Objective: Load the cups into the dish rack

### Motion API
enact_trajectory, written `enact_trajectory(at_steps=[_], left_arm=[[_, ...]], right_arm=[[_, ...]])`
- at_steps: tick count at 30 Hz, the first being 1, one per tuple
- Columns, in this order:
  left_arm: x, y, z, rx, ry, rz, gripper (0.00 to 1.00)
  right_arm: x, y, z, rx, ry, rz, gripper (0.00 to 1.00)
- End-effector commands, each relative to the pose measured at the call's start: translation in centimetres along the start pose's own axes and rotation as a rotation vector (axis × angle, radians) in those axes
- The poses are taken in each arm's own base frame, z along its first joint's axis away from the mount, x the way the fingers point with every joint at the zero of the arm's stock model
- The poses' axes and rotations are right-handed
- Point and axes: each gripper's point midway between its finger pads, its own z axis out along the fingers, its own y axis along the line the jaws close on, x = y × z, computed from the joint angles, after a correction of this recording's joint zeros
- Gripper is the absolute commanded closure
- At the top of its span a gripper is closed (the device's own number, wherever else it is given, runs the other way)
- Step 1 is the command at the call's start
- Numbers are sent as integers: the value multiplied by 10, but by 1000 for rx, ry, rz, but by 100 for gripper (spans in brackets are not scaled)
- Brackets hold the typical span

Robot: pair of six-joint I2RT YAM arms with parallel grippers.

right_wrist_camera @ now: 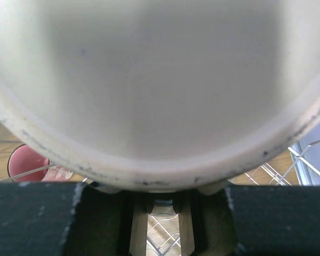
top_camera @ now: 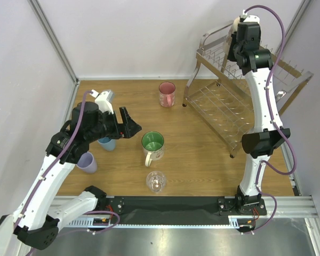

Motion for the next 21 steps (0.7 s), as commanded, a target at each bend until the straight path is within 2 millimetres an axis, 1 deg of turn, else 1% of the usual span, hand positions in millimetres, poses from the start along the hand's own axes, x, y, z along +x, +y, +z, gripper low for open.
enact_trajectory(at_steps=[1,2,4,7,9,13,15,16,21], left_arm=[[-12,-7,-3,33,-34,19,12],[-13,-7,-2,30,-35,21,12],[-12,-6,-2,27,-32,18,12],[-12,-6,-3,29,-31,19,12],[-13,-5,-3,25,-34,20,12],[-14,-4,-5,17,-37,24,12],[-14,-3,-5,17,-34,23,11],[-14,-3,-5,18,-34,22,11],[-15,-4,-5,22,-38,22,11]], right_arm=[[-49,12,-13,-36,-173,53,100],[-50,12,-13,-35,-176,57,100],[-49,13,-10,-35,-176,56,97],[-47,11,-4,-21,-174,58,88],[-45,11,-2,-15,-169,55,87],[-40,10,1,-6,-155,49,78],[-41,10,-1,-8,-155,54,75],[-41,10,-1,-10,-156,54,68],[-42,10,-3,-12,-157,61,59]])
